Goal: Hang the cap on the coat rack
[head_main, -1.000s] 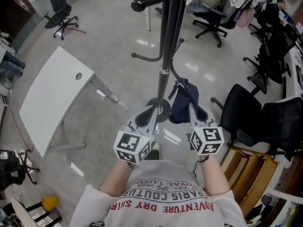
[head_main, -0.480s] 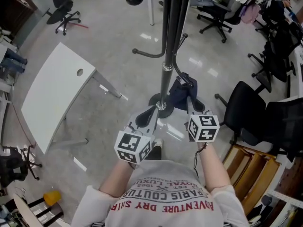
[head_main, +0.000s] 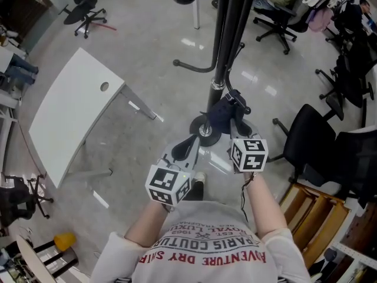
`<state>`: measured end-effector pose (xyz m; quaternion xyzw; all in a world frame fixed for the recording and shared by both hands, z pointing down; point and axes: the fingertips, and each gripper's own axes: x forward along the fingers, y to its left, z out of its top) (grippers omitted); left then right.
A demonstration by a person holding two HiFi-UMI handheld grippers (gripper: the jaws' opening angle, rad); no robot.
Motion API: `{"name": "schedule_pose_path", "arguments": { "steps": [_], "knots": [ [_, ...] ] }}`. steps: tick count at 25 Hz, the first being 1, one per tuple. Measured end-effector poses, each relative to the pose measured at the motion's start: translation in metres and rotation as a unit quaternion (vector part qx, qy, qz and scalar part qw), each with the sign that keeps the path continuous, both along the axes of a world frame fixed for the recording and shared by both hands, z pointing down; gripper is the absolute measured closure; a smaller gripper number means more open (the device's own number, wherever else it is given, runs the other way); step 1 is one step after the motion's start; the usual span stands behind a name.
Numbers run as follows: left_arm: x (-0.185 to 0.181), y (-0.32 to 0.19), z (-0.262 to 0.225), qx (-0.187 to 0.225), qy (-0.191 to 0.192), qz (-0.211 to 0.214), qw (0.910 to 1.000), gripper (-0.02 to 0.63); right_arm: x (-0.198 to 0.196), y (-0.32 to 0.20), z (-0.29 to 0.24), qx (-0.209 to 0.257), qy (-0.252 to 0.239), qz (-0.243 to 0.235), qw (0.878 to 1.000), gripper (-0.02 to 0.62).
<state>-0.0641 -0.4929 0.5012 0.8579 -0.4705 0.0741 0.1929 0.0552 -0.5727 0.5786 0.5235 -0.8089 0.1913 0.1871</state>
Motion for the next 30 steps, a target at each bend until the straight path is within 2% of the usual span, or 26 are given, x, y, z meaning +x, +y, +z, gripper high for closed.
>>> {"name": "schedule_pose_path", "arguments": {
  "steps": [8, 13, 17, 20, 22, 25, 30],
  "knots": [
    [0.001, -0.003, 0.003, 0.004, -0.001, 0.0, 1.0, 0.6, -0.006, 0.01, 0.014, -0.009, -0.012, -0.013, 1.0, 0.575],
    [0.007, 0.003, -0.001, 0.006, -0.002, -0.001, 1.0, 0.6, 0.006, 0.018, -0.001, 0.0, -0.044, 0.005, 0.999, 0.575],
    [0.013, 0.012, -0.007, 0.013, -0.003, -0.005, 0.9999, 0.601, 0.023, 0.026, -0.018, 0.026, -0.02, 0.025, 0.999, 0.571],
    [0.016, 0.019, -0.011, 0.017, -0.002, -0.011, 0.9998, 0.601, 0.027, 0.031, -0.032, 0.039, -0.009, 0.02, 0.999, 0.489],
    [0.018, 0.022, -0.015, 0.02, -0.001, -0.014, 0.9997, 0.6, 0.025, 0.036, -0.045, 0.047, -0.013, 0.008, 0.999, 0.48],
    [0.021, 0.027, -0.028, 0.033, 0.001, -0.019, 0.9993, 0.6, 0.026, 0.05, -0.078, 0.083, -0.037, 0.0, 0.996, 0.48],
    [0.027, 0.037, -0.057, 0.066, 0.008, -0.03, 0.9973, 0.6, 0.032, 0.08, -0.134, 0.16, -0.076, -0.011, 0.984, 0.492]
  ]
}}
